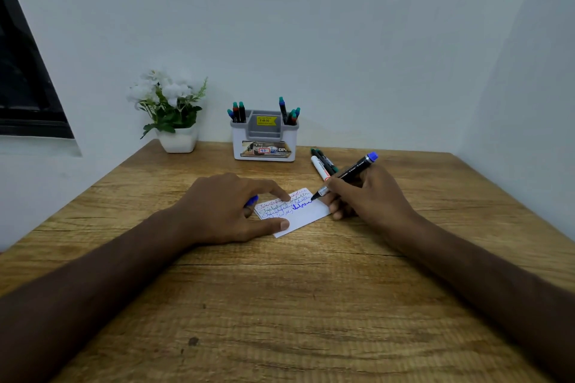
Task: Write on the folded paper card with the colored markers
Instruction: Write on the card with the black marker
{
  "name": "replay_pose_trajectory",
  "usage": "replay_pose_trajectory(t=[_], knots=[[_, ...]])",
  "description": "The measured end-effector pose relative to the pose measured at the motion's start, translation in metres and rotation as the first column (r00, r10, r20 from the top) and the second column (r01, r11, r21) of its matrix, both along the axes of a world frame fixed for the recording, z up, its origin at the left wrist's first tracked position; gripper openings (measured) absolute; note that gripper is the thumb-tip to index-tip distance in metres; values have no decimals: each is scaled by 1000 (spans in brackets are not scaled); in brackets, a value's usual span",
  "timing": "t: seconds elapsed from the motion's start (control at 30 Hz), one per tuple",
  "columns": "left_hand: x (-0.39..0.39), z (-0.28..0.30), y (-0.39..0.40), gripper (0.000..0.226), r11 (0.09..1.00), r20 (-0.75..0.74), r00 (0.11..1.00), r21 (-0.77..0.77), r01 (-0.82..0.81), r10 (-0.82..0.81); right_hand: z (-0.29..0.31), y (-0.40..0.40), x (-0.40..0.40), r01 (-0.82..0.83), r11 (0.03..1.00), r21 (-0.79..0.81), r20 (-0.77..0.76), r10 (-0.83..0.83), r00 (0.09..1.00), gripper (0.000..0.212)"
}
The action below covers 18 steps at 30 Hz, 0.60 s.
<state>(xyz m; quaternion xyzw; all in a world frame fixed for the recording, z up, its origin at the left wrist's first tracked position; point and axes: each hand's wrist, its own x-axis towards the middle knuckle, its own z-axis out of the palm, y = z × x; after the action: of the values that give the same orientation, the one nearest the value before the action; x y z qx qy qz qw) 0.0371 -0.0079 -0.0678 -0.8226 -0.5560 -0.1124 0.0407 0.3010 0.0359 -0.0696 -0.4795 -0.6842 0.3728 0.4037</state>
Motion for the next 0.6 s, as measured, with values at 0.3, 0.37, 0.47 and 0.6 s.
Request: replay_pose_trajectory(t=[0.3,0.37,0.47,0.6], knots=[[0,0,1,64,1000,-1,1000,-1,0,0,-1,2,0,57,998,3,9,-57,998,20],[-1,0,1,65,1000,-1,1000,-7,2,-2,0,-1,-1,110,993,49,-13,-109,994,20],[-1,-1,2,62,1000,6,1000,-5,3,-3,5,-8,-5,154,985,76,-187,-137,973,18],[0,0,1,58,1000,11,1000,-11,-1,2,8,-23,-22,-22,997,-67,-400,-6,916,18]])
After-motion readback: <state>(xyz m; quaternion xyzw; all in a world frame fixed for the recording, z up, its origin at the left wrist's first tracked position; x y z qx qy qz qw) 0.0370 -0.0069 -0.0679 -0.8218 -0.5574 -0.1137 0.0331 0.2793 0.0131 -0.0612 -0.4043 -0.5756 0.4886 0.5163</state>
